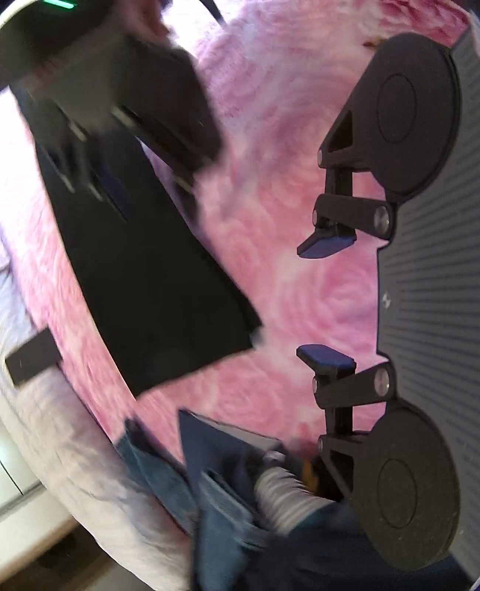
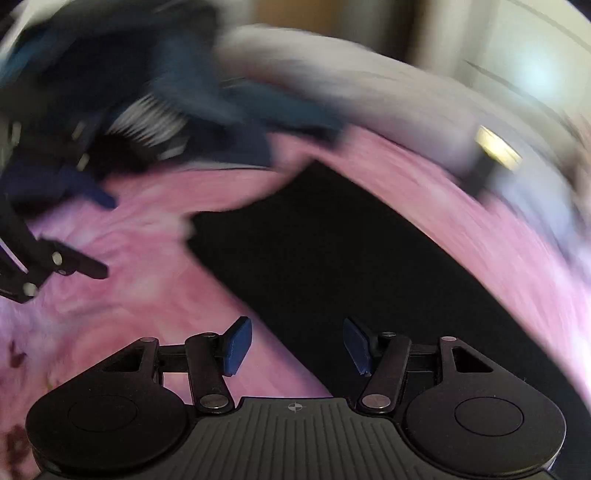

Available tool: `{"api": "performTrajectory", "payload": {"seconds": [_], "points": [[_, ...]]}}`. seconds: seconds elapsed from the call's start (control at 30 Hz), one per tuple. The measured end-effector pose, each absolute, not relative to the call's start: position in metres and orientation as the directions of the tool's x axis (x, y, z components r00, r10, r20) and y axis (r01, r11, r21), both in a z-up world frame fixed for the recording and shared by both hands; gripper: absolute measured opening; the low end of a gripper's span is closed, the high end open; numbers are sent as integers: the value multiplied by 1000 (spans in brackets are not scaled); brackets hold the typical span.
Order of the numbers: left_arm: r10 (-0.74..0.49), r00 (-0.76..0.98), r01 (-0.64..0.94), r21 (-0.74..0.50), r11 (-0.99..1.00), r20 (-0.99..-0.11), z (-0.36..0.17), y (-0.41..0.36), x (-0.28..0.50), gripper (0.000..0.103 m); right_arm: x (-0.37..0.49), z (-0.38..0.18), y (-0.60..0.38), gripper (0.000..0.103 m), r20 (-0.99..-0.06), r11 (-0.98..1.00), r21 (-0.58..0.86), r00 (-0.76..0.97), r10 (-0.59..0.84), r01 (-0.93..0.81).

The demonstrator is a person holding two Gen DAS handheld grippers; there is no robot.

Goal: Fold clothes

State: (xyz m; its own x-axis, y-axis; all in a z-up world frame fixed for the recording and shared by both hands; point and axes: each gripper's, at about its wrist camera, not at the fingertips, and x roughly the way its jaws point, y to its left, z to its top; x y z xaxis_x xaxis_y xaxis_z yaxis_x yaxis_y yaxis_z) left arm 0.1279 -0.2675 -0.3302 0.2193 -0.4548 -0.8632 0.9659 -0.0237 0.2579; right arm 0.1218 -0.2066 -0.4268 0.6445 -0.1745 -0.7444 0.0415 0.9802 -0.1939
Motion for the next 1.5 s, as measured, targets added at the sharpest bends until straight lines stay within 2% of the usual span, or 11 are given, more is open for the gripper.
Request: {"api": "performTrajectory", "payload": {"seconds": [0.17,0.33,0.4,0.43,0.47,0.63,0.77,0.97,1.1,1.27,1.5], "points": [[-477,207,977,205,57,-854,-331,-243,145,47,172,-483,-161,59,-735,861,-468,629,-254,-199],[-494,200,979,184,83,-846,-332,-236,159,48,185,-494,-148,58,-694,775,-585,642,-326,-239],[-503,198,980,184,78,-841,-330,-236,162,48,189,-492,-147,44,-695,778,-585,637,-335,-229],[-509,196,980,186,70,-838,-329,-236,163,48,189,-489,-148,20,-712,794,-561,624,-321,-233],[-516,193,980,191,59,-835,-327,-237,162,48,189,-486,-149,15,-724,810,-541,614,-313,-225],[-543,173,978,207,-1,-822,-318,-247,152,48,192,-442,-176,9,-720,931,-365,640,-268,-21],[-563,134,974,213,-76,-816,-311,-271,125,48,163,-371,-232,6,-615,962,-158,740,-271,221],[-608,71,950,240,-201,-791,-299,-327,52,48,10,-281,-360,5,-407,733,222,744,-530,643],[-611,12,936,225,-273,-792,-303,-368,-3,49,-119,-328,-431,5,-481,425,428,599,-640,798],[-600,-56,901,219,-375,-798,-313,-416,-65,49,-215,-444,-483,5,-693,89,513,474,-543,853],[-583,-98,849,237,-472,-807,-318,-471,-115,49,-233,-434,-473,4,-656,142,549,530,-538,824]]}}
